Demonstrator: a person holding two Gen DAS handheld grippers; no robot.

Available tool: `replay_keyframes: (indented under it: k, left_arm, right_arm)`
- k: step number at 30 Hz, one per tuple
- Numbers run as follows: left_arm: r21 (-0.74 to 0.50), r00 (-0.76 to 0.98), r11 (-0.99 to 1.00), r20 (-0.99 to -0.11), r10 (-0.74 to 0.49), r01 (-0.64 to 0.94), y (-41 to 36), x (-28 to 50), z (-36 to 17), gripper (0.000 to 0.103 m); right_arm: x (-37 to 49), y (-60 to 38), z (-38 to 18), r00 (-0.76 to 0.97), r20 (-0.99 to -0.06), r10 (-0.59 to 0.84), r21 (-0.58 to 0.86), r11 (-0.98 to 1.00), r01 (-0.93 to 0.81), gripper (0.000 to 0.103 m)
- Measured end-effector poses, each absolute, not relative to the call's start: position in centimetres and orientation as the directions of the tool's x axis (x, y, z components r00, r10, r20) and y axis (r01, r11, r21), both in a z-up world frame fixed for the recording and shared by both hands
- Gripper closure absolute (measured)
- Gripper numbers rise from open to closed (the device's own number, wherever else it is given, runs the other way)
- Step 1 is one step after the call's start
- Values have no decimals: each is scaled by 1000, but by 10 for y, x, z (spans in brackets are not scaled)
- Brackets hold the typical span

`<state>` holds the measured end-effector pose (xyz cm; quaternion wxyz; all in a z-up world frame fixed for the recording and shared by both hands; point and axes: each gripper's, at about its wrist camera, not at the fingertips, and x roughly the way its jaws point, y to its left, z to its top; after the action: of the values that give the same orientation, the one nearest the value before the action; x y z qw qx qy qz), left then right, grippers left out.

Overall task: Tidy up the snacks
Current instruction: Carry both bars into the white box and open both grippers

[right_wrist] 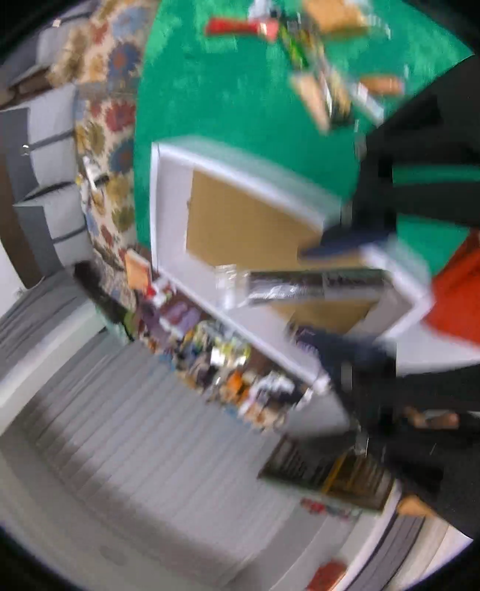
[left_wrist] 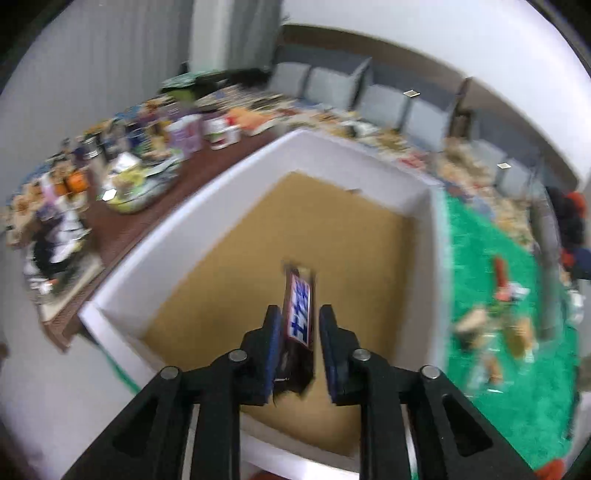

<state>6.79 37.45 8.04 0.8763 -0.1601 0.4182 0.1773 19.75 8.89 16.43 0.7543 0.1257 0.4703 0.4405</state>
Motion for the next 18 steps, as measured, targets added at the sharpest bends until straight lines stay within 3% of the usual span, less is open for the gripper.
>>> replay_keyframes:
  k: [1,2,4,8,12,15,18]
  left_arm:
    - [-119,568,876,-800,194,-467,382,63,76,58]
    - [-113,556,865,-804,208,-488,387,59,73,48]
    - [-149,600,855,-770,215,-497,387,40,73,18]
    - [-222,681,873,-716,156,-434,352,15,73,15]
    - [-324,737,918,-674,-55,-228,277,9,71,10]
    - [-334,714,939,-677,-180,-80,212,21,55,6]
    - [-288,640,958,-738,-215,-11,148,44,24,6]
  right_arm:
    - [195,91,166,181,-584,792,616,577,-536,41]
    - [194,87,165,195,-567,800,625,572,-531,42]
    - [184,69,156,217,-573,790,600,585,-546,39]
    - [186,3,102,384,-704,597,322,751,-577,37]
    - [165,-103,9,490,-817,304,43,879,-475,37]
    - [148,-171,-35,501,-849,171,-33,928,-372,37]
    - [132,-220,-48,527,-843,107,-51,960,-276,37]
